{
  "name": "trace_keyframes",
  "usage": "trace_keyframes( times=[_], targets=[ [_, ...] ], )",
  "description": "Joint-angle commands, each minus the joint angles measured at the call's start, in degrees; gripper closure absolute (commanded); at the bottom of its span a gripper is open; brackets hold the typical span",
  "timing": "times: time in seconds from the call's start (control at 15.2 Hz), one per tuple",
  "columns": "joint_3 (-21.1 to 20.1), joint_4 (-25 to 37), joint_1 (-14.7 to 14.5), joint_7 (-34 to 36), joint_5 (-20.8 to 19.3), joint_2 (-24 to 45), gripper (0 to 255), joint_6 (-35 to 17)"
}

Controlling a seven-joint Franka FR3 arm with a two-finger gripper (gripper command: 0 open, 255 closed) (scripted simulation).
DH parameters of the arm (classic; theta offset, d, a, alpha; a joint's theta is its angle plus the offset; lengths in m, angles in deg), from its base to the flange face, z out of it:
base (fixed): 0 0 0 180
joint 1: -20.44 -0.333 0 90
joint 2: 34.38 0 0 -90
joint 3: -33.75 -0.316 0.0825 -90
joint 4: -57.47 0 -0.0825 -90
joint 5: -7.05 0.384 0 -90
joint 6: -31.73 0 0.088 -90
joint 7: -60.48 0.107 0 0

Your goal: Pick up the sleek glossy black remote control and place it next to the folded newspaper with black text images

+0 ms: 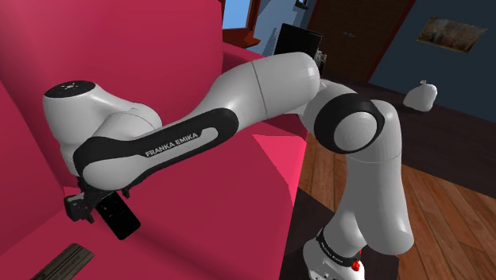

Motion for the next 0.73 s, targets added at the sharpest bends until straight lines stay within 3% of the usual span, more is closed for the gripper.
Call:
trace_keyframes(
  times=[0.0, 0.13, 0.66],
  targets=[
    [-0.26, 1.18, 0.01, -0.17, 0.4, -1.3, 0, 2.45],
    [-0.48, 3.0, 0.01, -0.43, 0.79, -2.39, 0, 5.32],
    [-0.48, 3.0, 0.01, -0.43, 0.79, -2.39, 0, 5.32]
  ],
)
